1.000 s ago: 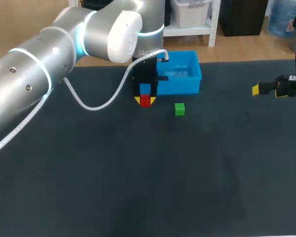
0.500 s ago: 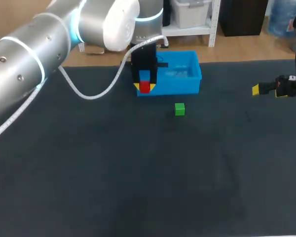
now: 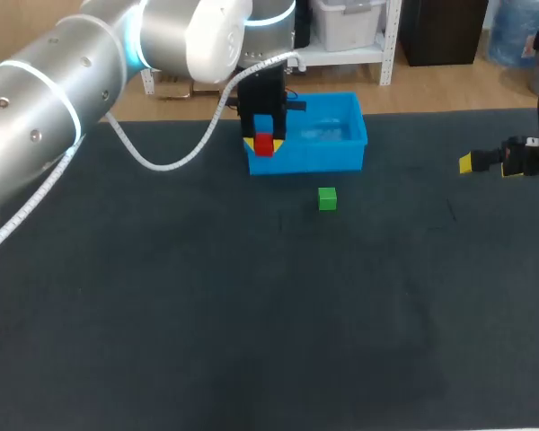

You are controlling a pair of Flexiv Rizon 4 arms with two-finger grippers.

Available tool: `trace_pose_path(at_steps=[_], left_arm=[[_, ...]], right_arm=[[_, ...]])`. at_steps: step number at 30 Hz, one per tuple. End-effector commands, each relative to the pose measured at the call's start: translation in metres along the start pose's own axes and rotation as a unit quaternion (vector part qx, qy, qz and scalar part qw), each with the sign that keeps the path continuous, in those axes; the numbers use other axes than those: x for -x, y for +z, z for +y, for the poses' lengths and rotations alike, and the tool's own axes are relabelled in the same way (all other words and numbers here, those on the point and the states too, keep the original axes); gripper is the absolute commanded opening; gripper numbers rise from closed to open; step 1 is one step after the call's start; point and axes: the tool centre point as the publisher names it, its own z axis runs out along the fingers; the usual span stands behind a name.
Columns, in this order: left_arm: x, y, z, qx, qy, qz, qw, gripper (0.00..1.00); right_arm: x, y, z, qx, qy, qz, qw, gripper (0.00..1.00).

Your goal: Use the left arm to pick the red cube and place it into the blue plastic box first, then use the right arm to grasp the green cube and put it into the same blue plastic box after the first action is fully finished.

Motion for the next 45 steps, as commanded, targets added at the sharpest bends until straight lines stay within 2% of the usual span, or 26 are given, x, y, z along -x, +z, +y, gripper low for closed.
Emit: trace_pose_path(at_steps=[1,14,21,34,45], left_arm=[[0.02,-0.003,-0.002,0.007,0.004,0.009,1.0,0.0],[0.062,-0.01,-0.002,0.008,0.015,-0.014,1.0,0.0],[0.083,-0.013,-0.008,0.004,0.022,-0.026,0.999,0.0],[0.116,-0.014,-0.013,-0.012,0.028,-0.047,0.998,0.0],[0.14,-0.004,-0.015,-0.029,0.024,-0.053,0.998,0.0]], right_arm=[[0.0,0.0,0.0,-0.001,0.0,0.0,1.0,1.0],[0.0,0.0,0.0,-0.001,0.0,0.0,1.0,1.0],[0.0,0.0,0.0,-0.001,0.0,0.0,1.0,1.0],[0.0,0.0,0.0,-0.001,0.0,0.0,1.0,1.0],[0.0,0.0,0.0,-0.001,0.0,0.0,1.0,1.0]])
